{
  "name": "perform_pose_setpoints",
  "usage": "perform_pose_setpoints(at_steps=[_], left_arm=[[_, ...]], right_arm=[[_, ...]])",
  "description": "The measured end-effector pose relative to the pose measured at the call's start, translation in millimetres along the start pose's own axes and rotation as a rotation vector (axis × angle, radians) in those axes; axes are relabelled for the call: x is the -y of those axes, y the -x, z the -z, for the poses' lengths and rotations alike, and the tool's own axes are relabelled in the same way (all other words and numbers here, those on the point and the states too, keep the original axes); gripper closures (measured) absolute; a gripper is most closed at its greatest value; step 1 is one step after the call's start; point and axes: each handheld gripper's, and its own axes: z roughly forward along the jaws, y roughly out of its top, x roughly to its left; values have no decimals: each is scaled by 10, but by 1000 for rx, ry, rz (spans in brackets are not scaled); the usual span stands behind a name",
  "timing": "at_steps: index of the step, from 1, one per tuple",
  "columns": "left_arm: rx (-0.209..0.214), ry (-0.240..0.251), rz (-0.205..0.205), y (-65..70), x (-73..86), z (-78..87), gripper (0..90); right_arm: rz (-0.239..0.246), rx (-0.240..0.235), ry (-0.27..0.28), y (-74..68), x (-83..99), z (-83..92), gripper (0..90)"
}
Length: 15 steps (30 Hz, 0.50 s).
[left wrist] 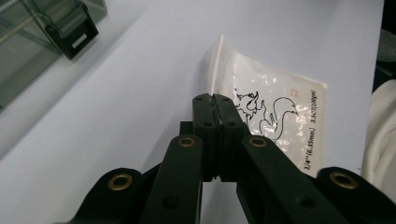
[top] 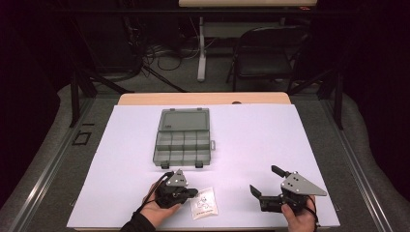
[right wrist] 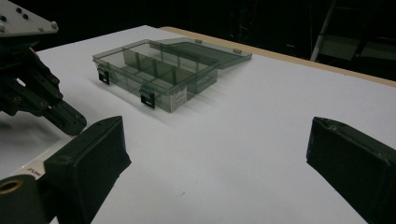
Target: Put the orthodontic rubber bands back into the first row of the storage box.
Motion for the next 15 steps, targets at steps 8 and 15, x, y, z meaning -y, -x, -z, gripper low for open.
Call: perform_pose_setpoints(at_steps=[8, 15], left_arm=[[-23, 88, 4, -17, -32, 231, 896], [-57, 169, 21, -59, -45, 438, 896]], right_arm=[[-7, 6, 10, 3, 7, -14, 45], [-12, 7, 11, 6, 10, -17, 45]])
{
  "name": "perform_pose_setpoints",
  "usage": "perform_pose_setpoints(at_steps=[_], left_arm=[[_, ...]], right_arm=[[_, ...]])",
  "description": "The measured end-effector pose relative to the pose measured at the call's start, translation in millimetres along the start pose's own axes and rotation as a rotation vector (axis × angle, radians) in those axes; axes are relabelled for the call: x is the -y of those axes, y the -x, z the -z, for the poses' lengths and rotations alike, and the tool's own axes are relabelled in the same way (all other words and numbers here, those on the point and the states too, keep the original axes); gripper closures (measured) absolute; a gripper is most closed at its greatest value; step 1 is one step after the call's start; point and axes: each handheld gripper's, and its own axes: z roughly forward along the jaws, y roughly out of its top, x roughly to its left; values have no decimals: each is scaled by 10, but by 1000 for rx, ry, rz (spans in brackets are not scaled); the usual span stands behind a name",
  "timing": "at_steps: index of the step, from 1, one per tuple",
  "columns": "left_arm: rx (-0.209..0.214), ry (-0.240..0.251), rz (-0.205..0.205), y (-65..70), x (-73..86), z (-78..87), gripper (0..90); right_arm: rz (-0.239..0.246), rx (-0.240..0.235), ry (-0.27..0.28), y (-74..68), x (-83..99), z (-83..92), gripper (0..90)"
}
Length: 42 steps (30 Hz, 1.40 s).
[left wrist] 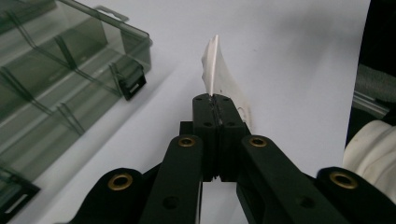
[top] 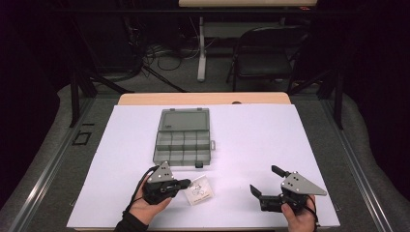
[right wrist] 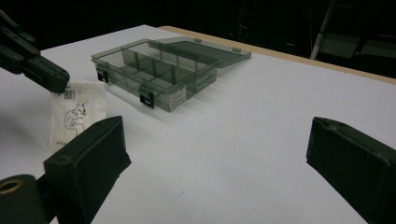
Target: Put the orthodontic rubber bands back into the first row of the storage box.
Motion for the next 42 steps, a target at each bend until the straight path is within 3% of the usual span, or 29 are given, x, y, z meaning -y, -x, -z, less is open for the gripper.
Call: perform_pose_setpoints(at_steps=[1, 11, 21, 29, 34, 42], left_arm=[[-18, 29, 4, -29, -12, 75, 896], [-105, 120, 59, -238, 17, 398, 896], [-166, 164, 92, -366, 57, 617, 897], [-188, 167, 94, -426, 57, 694, 897], [-199, 176, 90, -497, -37, 741, 897], [-228, 190, 54, -667, -350, 839, 897]], right_arm=[[-1, -1, -2, 3, 0, 1, 45], [-4, 0, -16, 7, 2, -1, 45], [-3, -3, -20, 8, 2, -2, 45], [-3, -1, -19, 9, 1, 0, 45], [-2, -1, -21, 4, 4, -9, 45], [-4, 3, -10, 7, 10, -15, 45]])
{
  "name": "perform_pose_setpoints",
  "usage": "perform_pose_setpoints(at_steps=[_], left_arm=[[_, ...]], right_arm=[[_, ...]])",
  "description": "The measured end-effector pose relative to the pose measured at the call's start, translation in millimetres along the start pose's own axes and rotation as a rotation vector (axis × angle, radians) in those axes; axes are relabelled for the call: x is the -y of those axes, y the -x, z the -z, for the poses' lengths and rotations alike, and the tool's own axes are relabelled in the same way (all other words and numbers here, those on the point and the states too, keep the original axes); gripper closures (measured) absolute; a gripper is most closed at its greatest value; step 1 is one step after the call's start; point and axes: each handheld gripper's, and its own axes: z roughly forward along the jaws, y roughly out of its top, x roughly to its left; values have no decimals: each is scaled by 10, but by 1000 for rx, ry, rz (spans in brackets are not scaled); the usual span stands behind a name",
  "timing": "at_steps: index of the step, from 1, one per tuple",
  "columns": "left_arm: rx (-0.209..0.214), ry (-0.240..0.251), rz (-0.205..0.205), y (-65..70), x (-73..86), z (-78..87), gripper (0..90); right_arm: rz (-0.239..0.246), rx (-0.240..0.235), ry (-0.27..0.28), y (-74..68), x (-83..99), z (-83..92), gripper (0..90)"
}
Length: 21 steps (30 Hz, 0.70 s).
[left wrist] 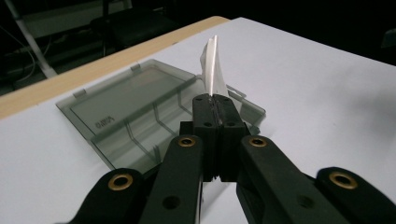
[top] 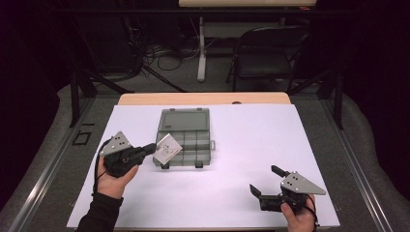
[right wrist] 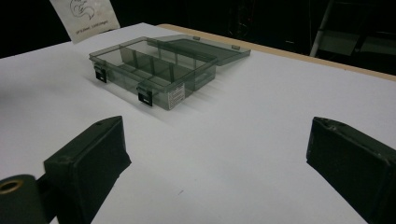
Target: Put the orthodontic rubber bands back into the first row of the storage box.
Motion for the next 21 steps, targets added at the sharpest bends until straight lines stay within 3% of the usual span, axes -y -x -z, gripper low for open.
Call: perform_pose_setpoints(at_steps=[7, 16, 18, 21], left_arm=[[-12, -9, -25, -119, -212, -86, 897], [-8, -35, -37, -286, -310, -311, 897], [-5, -43, -43, -327, -341, -401, 897], [-5, -54, -44, -367, -370, -494, 897]], right_arm=[[3, 0, -12, 0, -4, 8, 45], [2, -1, -7, 3, 0, 2, 45], [4, -4, -27, 5, -7, 19, 45], [1, 1, 0, 4, 2, -3, 45]])
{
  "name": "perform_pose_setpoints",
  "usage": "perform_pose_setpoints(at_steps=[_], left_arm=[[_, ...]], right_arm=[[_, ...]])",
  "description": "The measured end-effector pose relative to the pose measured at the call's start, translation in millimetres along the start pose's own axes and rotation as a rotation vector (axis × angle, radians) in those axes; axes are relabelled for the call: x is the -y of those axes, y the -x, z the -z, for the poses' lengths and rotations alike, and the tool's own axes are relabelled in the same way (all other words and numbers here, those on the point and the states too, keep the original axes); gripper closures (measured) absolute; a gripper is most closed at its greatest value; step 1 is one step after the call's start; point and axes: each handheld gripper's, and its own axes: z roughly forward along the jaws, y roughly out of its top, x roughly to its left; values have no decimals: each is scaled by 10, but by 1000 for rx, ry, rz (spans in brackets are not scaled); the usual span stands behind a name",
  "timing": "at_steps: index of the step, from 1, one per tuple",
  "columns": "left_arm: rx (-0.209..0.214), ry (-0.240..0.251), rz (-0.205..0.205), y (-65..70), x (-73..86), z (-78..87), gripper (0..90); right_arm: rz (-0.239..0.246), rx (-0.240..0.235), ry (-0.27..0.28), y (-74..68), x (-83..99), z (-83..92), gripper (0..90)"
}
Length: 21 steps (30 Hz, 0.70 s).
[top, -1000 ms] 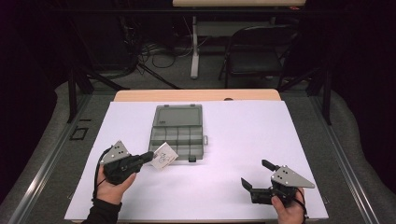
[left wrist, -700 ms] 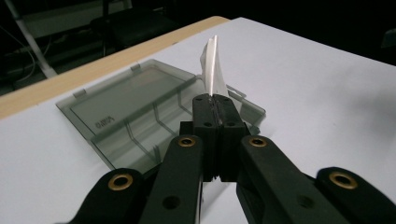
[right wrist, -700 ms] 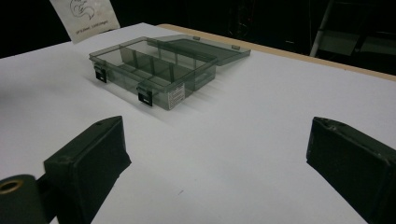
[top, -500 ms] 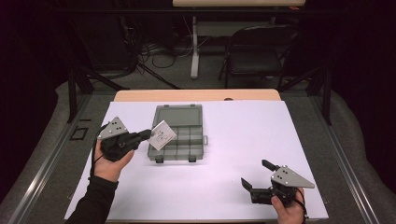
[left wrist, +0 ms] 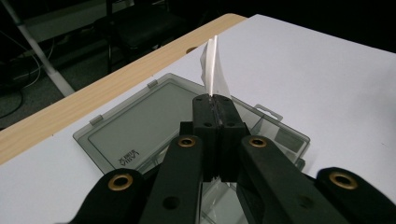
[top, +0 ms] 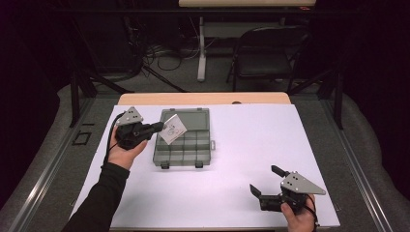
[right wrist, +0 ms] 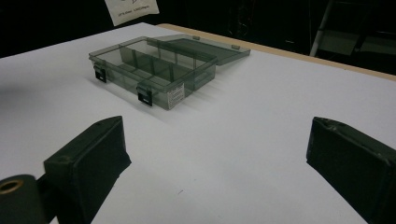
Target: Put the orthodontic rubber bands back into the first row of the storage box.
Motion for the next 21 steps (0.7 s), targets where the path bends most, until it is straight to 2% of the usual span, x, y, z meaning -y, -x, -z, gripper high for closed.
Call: perform_pose_setpoints(at_steps=[7, 15, 21], left_arm=[[-6, -16, 3, -66, -59, -154, 897], [-17, -58, -20, -104, -81, -360, 897], [-4, -88, -33, -100, -83, -547, 897]], right_arm=[[0, 1, 1, 1, 2, -4, 45], [0, -3, 0, 3, 3, -4, 46], [-1, -3, 0, 6, 5, -6, 48]])
